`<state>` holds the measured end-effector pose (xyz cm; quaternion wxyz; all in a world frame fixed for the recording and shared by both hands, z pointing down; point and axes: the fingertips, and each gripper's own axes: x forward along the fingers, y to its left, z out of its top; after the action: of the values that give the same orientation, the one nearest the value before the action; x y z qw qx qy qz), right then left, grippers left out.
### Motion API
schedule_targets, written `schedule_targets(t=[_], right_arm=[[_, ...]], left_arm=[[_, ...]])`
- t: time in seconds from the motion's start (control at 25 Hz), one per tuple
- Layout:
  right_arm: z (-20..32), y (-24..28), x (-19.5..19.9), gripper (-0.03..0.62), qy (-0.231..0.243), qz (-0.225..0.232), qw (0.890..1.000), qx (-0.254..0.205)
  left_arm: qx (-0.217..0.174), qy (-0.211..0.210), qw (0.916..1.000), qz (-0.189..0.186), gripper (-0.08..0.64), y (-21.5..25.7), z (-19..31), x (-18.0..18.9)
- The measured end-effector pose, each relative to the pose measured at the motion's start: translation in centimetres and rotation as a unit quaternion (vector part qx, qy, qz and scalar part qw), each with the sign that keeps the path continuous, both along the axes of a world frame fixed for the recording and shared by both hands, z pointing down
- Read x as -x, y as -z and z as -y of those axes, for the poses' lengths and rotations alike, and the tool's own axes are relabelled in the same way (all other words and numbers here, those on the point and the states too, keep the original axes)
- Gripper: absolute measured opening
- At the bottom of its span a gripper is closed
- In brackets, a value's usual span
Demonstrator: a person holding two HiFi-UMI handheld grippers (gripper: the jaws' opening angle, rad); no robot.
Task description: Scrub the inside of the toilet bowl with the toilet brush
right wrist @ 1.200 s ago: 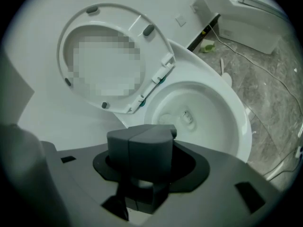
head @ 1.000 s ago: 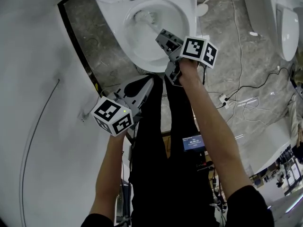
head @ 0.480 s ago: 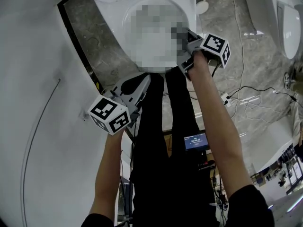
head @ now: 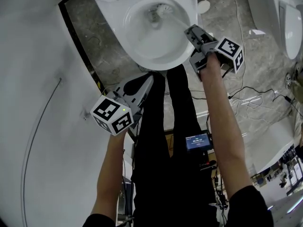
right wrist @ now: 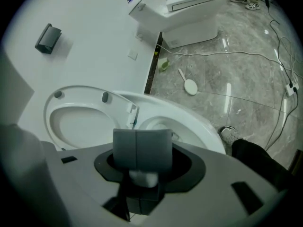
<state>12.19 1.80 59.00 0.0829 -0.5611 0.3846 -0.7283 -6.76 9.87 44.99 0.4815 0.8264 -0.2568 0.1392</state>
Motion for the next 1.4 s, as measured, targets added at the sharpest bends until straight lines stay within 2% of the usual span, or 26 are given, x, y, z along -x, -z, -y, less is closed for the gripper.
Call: schedule_targets(t=[0.24, 0.36, 0.84, 1.16, 1.4], right_arm=[[-1.8, 1.0, -1.6, 0.187, -0.017, -0.017, 1.0, -0.003], [-2.0, 0.6, -1.9, 0.183, -0.01, -0.026, 1.0, 0.0], [0.7, -3.5, -0.3, 0.169, 0.051, -0.055, 0.996, 0.037], [0.1, -5.6, -0.6, 0.163, 0.117, -0.102, 0.986, 0.054], [-1.4, -6.1, -1.4, 0.163, 0.148, -0.112, 0.981, 0.062]], left_arm=[[-0.002, 0.002, 1.0, 0.0, 0.009, 0.2, 0.7, -0.1], [-0.001, 0.004, 1.0, 0.001, 0.009, 0.0, 0.8, 0.1], [0.006, 0.006, 1.0, 0.004, 0.009, -0.6, 0.2, 0.3], [0.006, 0.027, 0.9996, 0.01, 0.009, -0.7, 0.0, 1.4], [0.01, 0.032, 0.9994, 0.007, 0.009, -0.8, -0.5, 0.9]])
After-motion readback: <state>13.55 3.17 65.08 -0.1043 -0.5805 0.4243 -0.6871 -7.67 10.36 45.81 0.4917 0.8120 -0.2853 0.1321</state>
